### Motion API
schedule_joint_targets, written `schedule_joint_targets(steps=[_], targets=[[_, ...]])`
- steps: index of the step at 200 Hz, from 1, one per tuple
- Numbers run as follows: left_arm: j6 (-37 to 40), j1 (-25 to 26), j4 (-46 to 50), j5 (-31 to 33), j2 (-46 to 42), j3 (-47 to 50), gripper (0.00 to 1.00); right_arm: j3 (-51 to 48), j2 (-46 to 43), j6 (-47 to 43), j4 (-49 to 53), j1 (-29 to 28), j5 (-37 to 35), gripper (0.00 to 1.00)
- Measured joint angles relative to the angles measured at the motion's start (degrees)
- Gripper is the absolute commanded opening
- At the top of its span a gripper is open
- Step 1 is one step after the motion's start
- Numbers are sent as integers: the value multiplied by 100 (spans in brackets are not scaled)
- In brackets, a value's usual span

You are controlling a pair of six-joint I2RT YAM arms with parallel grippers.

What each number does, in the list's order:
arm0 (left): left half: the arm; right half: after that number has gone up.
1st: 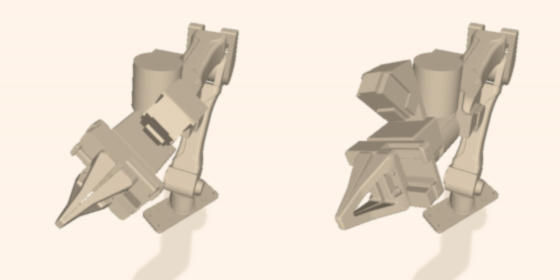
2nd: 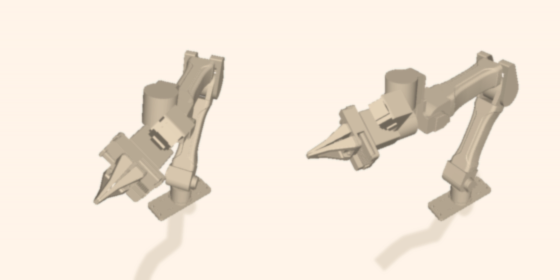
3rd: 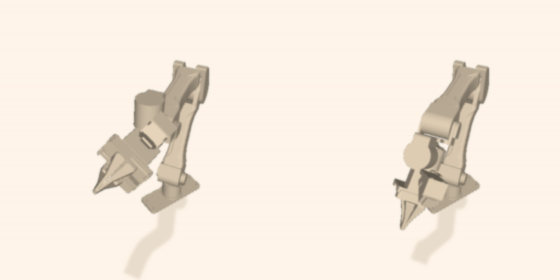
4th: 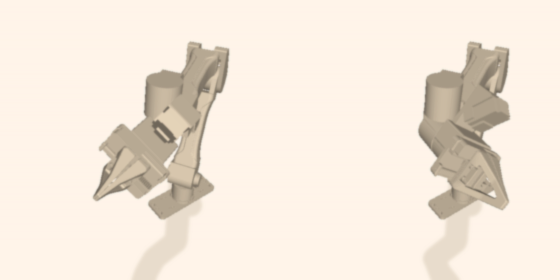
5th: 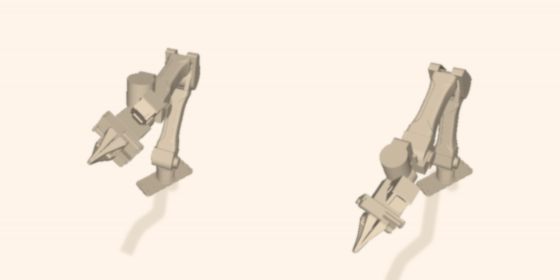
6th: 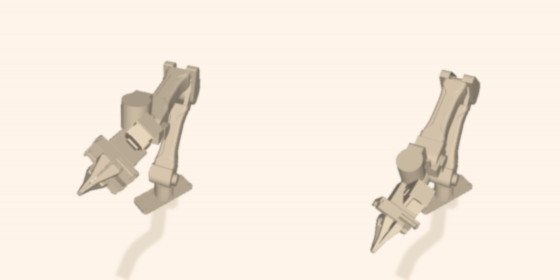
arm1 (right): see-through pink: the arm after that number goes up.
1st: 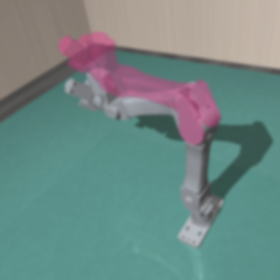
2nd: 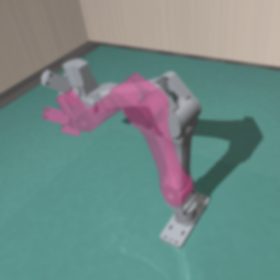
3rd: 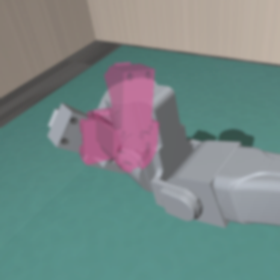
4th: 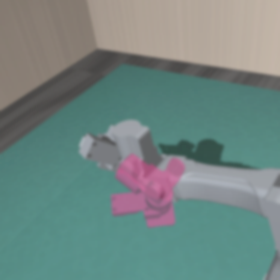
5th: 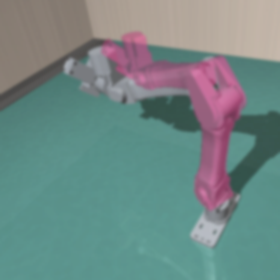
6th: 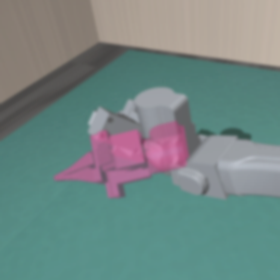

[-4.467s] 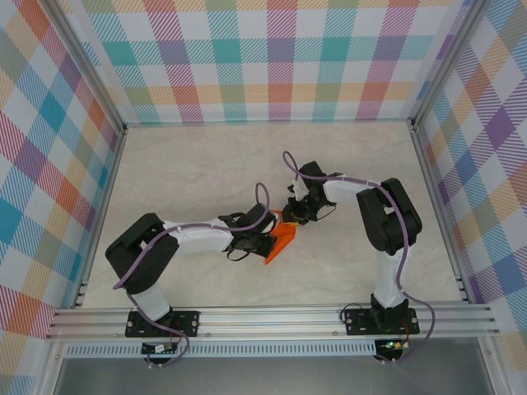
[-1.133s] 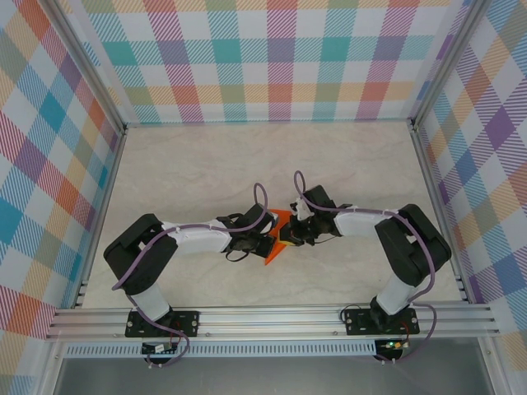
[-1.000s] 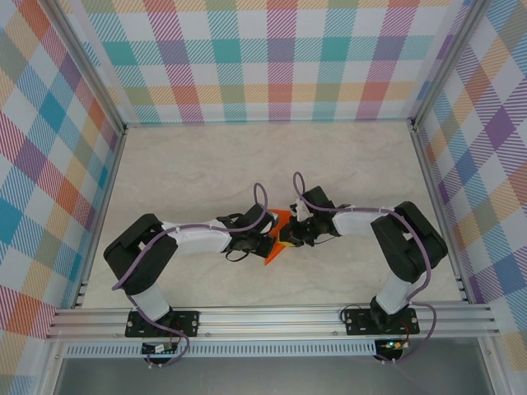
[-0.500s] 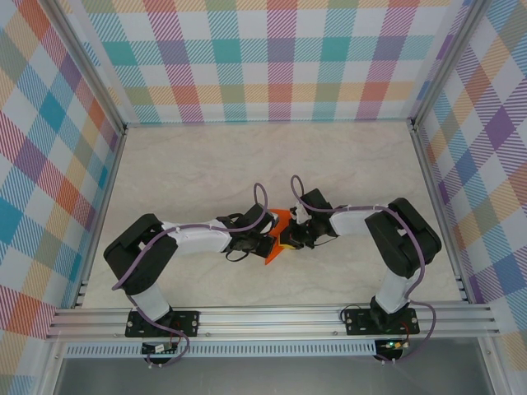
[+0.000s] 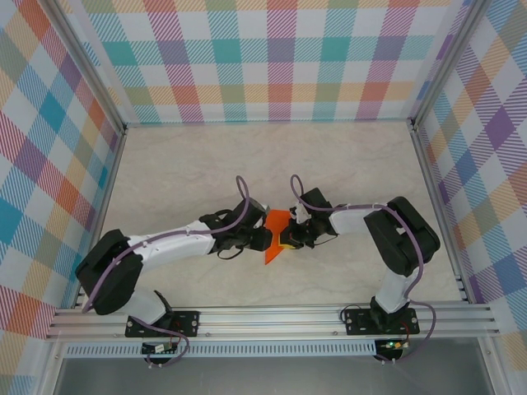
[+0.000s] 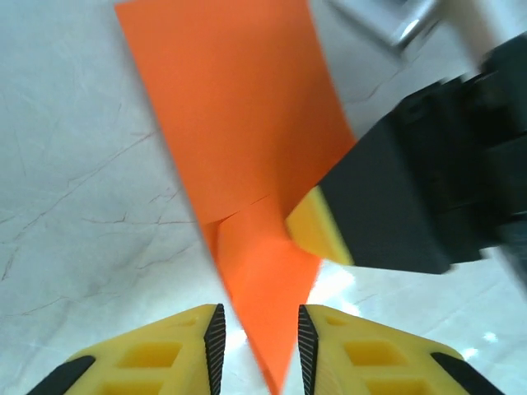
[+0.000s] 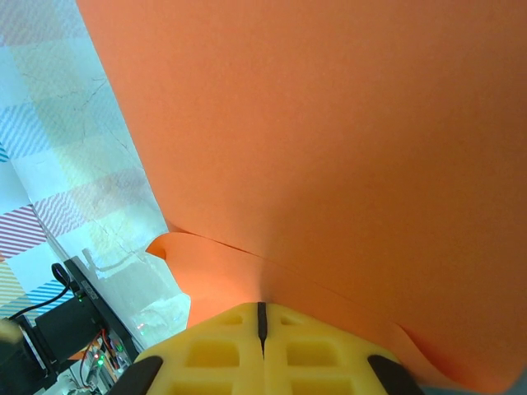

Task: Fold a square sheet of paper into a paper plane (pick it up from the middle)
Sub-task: Third fold the triangle at the center of the table.

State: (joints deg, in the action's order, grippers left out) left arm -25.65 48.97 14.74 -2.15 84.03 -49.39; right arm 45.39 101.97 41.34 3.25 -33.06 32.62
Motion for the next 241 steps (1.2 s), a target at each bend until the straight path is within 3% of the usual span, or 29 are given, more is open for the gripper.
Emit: schedule_joint_targets(steps=[41, 99, 241], targets=[[-533, 33, -339, -595, -120, 205, 17, 39, 24, 0, 24, 0, 2, 5], [-1093, 129, -837, -905, 619, 323, 16, 39, 26, 0, 28, 0, 4, 6], [-1250, 133, -1493, -1429, 1182, 323, 18, 68, 42, -17, 76, 0, 4, 6]])
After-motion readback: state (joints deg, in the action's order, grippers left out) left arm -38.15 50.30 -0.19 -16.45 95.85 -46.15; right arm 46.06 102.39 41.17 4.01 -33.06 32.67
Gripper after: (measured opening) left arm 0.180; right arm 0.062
